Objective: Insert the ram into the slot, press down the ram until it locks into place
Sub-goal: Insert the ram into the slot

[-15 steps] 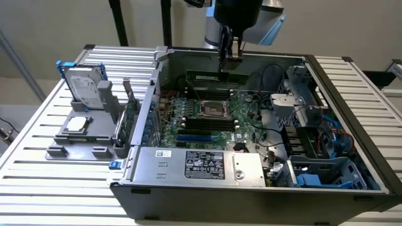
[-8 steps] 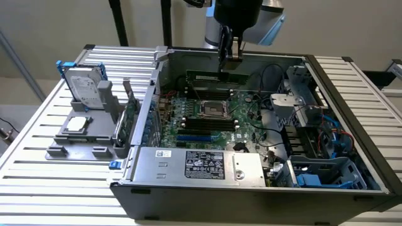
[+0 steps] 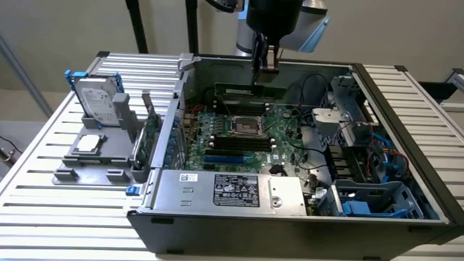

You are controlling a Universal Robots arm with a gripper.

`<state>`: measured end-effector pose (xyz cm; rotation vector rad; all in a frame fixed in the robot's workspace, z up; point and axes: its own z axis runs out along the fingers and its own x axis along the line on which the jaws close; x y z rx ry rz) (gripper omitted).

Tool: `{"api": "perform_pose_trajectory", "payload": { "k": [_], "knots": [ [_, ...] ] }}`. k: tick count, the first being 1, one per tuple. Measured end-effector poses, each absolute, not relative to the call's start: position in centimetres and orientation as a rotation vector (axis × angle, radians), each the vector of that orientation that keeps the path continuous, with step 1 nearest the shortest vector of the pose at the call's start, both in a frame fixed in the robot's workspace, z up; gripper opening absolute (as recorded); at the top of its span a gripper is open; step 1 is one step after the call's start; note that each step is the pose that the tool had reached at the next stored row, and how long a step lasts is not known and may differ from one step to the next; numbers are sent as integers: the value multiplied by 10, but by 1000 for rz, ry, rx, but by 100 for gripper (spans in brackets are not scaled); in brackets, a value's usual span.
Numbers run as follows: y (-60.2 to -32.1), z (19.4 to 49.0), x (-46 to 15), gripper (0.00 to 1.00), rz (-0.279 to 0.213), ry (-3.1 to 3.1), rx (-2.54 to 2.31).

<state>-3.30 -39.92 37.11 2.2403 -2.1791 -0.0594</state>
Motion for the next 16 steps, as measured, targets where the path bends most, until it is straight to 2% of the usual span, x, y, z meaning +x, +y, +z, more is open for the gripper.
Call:
{"api": "perform_pose_trajectory", "payload": {
  "k": [16],
  "knots": [
    [-392,342,-33,13,-59,-2165,2254]
  ]
}}
